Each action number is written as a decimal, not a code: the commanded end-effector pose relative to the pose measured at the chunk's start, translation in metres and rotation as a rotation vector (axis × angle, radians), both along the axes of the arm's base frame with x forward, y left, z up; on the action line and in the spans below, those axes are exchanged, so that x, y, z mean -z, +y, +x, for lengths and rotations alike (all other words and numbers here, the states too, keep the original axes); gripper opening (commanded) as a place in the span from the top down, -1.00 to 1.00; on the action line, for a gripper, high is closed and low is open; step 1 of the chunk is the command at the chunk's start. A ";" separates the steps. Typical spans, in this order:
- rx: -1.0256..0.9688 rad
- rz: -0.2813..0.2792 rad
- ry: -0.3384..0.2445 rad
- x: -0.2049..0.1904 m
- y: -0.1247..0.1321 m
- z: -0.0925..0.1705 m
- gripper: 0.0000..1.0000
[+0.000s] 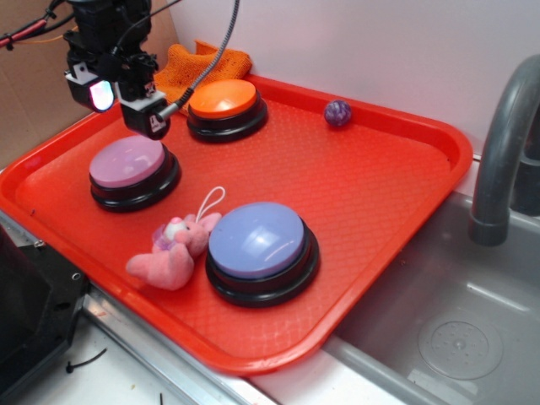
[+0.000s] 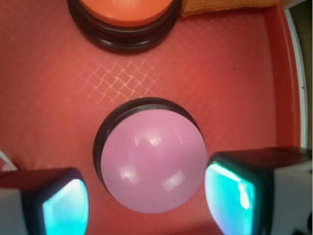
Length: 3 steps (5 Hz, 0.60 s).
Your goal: Push the pink button.
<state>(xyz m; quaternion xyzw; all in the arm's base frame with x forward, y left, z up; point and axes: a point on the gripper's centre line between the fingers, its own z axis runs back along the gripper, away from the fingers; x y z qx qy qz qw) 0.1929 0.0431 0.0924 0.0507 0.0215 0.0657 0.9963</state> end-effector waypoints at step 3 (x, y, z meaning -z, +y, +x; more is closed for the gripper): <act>0.026 0.018 -0.084 -0.050 -0.008 0.009 -1.00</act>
